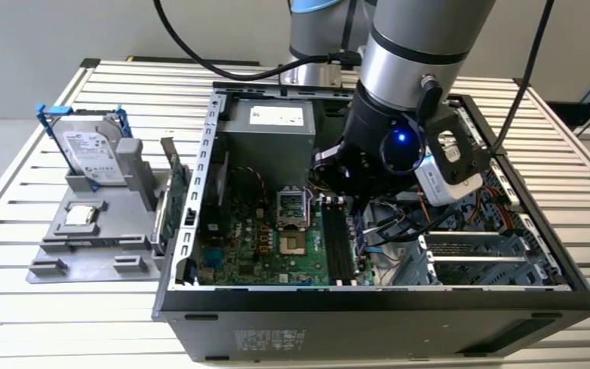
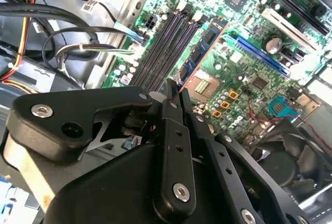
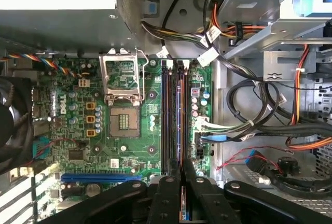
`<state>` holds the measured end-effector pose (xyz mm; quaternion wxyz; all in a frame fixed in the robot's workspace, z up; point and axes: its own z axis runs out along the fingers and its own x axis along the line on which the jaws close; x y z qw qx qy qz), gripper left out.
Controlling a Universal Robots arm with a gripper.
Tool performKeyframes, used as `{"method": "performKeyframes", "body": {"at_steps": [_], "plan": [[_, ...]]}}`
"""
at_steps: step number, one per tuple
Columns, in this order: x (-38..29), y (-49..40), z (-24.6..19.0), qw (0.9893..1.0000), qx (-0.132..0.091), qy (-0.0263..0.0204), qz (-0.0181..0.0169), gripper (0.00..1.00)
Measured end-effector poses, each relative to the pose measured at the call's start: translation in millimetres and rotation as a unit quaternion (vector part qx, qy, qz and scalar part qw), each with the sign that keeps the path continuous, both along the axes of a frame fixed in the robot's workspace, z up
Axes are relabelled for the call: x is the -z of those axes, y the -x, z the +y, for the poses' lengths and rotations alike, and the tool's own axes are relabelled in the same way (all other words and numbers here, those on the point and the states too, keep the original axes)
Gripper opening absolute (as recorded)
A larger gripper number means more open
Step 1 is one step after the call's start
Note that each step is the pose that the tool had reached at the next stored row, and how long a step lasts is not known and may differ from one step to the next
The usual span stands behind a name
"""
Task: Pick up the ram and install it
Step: 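Insert the ram into the slot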
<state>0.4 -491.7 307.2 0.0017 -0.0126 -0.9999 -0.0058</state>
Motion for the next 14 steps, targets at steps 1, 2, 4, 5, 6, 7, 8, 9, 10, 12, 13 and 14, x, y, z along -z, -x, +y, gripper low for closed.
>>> {"method": "performKeyframes", "body": {"at_steps": [1, 2, 4, 5, 6, 7, 8, 9, 10, 12, 13, 14], "plan": [[0.5, -0.4, 0.5, 1.0000, 0.001, 0.0000, 0.0000, 0.00], [1.0, -0.9, 1.0, 1.0000, 0.002, -0.0001, 0.0000, 0.00], [2.0, -2.0, 2.2, 1.0000, 0.004, -0.0001, 0.0000, 0.00], [2.7, -2.6, 2.9, 1.0000, 0.005, 0.0000, 0.0000, 0.00], [3.4, -3.2, 3.5, 1.0000, 0.006, 0.0000, 0.0000, 0.00], [4.1, -3.7, 4.2, 1.0000, 0.006, 0.0000, 0.0000, 0.00], [4.9, -4.2, 4.7, 1.0000, 0.007, -0.0001, 0.0000, 0.00], [5.6, -4.5, 5.0, 1.0000, 0.007, -0.0001, 0.0000, 0.00], [6.4, -4.9, 5.2, 1.0000, 0.007, -0.0001, 0.0000, 0.00], [8.0, -5.7, 5.4, 1.0000, 0.007, 0.0000, 0.0000, 0.00], [8.9, -6.1, 5.4, 1.0000, 0.007, 0.0000, 0.0000, 0.00], [10.1, -6.5, 5.5, 1.0000, 0.008, 0.0000, 0.0000, 0.00]]}}
